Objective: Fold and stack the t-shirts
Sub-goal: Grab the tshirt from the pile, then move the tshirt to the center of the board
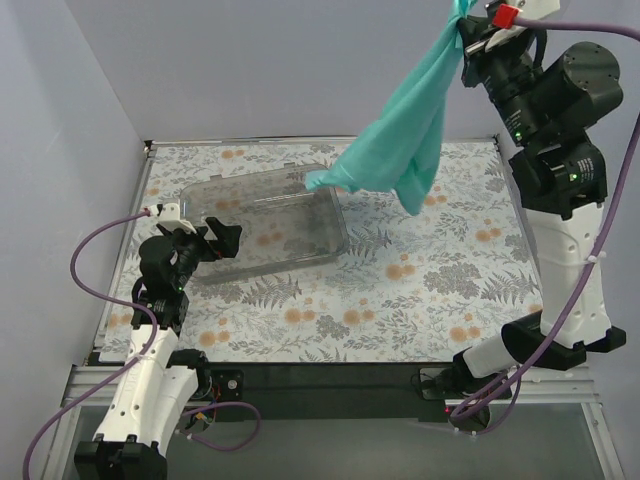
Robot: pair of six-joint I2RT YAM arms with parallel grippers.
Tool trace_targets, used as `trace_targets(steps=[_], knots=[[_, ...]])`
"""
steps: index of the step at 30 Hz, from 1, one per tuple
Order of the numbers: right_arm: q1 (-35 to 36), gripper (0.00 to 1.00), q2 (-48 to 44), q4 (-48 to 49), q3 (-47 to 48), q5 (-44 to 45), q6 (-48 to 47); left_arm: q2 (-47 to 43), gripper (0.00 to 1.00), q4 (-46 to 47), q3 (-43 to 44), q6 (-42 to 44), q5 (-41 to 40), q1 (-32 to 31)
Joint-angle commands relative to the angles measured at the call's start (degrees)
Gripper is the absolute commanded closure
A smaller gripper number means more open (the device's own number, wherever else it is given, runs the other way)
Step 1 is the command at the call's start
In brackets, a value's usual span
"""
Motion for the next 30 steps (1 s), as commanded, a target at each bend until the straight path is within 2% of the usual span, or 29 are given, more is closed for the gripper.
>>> trace_targets(steps=[1,6,15,18,22,23,24,25,26,28,29,30], knots=[[-0.6,0.99,0.2,-1.1,-4.4,0.2,0.1,0.5,0.02,0.4,0.4,0.8,0.4,-0.2],[-1.0,0.99,-1.6,0.9,-16.2,-4.3,0.8,0.3,0.02,0.5,0.3,0.5,1.1,-0.2],[-2.9,0.99,-2.0,3.2,-25.8,-12.6,4.0,0.1,0.02,0.6,0.4,0.4,1.8,-0.2],[-3.4,0.99,-2.9,4.1,-33.1,-17.5,4.5,-0.3,0.02,0.6,0.3,0.4,1.9,-0.2],[-4.6,0.99,-6.5,7.4,-47.7,-21.3,3.1,-0.8,0.02,0.6,0.1,0.4,2.1,-0.3],[-5.0,0.94,-7.6,7.6,-53.1,-21.8,2.3,-0.8,0.02,0.8,0.2,0.4,2.5,-0.3],[-5.3,0.83,-8.1,7.8,-56.3,-21.3,1.6,-0.7,0.02,0.8,0.2,0.4,3.1,-0.4],[-5.9,0.63,-8.7,7.8,-59.1,-20.6,0.2,-0.5,0.02,1.1,0.2,0.2,3.9,-0.5],[-6.4,0.57,-9.4,7.8,-63.9,-20.3,-0.3,-0.4,0.02,1.6,0.1,0.1,4.9,-0.5],[-9.3,0.37,-10.5,7.8,-67.6,-21.1,-0.6,0.3,0.02,3.8,0.0,-1.5,9.6,-1.1],[-10.4,0.11,-12.0,7.8,-69.2,-21.8,-0.3,1.5,0.02,4.6,0.1,-2.7,12.4,-1.3],[-11.4,0.05,-12.7,7.8,-71.3,-23.9,0.1,2.6,0.02,5.2,0.4,-3.5,15.0,-2.4]])
